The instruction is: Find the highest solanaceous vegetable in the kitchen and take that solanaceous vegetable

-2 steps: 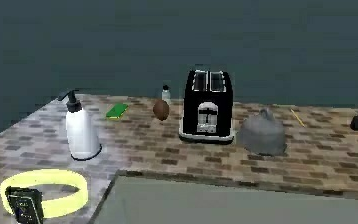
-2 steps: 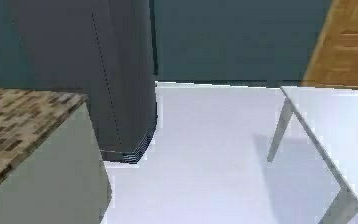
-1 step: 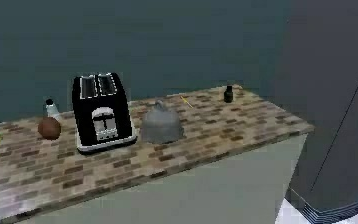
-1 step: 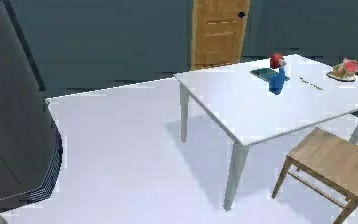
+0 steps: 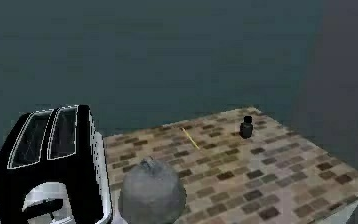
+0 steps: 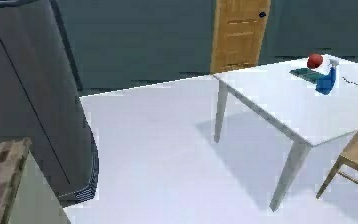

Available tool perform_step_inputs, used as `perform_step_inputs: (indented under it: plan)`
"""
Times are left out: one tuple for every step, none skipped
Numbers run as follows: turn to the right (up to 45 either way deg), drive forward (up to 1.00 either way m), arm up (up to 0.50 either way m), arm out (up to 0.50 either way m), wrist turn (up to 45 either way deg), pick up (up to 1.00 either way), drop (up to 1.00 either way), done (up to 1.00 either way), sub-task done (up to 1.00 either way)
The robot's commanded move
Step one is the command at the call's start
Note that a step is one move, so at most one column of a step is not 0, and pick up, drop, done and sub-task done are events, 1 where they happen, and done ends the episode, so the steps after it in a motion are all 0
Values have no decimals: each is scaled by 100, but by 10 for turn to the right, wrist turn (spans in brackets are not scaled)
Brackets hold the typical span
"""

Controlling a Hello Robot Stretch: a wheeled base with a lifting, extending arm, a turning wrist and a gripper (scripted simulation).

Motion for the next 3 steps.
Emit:
perform_step_inputs:
  plan:
    - [-450, 0, 0, 0, 0, 0, 0, 0, 0]
    - [-450, 0, 0, 0, 0, 0, 0, 0, 0]
    - [-450, 0, 0, 0, 0, 0, 0, 0, 0]
